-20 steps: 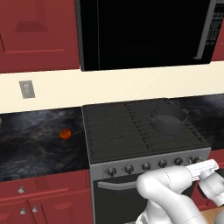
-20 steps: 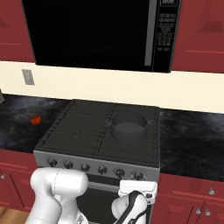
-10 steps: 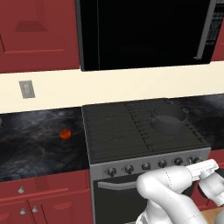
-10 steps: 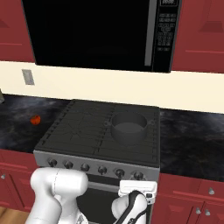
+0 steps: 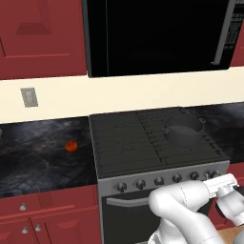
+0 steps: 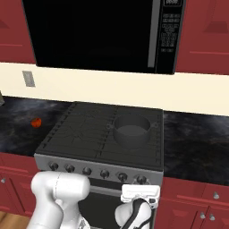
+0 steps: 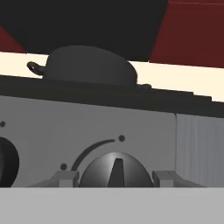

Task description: Turn on the burner for the pot on the stove. Wait thirty seconds for the pot to heat up. Then add the tomato to the pot.

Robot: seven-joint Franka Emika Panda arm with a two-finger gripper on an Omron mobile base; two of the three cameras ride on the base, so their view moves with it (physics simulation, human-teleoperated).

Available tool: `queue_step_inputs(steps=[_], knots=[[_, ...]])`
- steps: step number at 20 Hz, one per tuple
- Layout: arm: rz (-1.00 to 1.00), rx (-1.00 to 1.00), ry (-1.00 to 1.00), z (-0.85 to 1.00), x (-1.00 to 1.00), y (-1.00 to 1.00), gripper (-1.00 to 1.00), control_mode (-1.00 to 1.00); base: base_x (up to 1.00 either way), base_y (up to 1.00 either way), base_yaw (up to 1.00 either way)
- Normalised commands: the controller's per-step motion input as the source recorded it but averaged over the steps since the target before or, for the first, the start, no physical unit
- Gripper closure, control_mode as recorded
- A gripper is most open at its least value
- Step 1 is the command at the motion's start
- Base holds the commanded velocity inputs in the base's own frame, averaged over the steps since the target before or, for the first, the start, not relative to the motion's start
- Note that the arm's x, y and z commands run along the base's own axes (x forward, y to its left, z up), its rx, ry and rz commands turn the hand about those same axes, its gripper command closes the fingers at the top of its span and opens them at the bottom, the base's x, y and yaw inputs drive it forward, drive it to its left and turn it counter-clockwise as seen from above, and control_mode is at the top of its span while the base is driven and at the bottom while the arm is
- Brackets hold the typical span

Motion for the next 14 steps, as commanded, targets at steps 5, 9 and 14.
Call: queue_step_inputs(steps=[5,9,14], knots=[[0.32,-0.05,-0.27,-0.21,0.0,0.0,1.0,-1.0,0.0,0.0,0.0],[0.37,-0.08,-0.28,-0.31,0.0,0.0,1.0,-1.0,0.0,0.0,0.0],[0.42,-0.12,-0.22,-0.48,0.0,0.0,1.0,-1.0,0.0,0.0,0.0]])
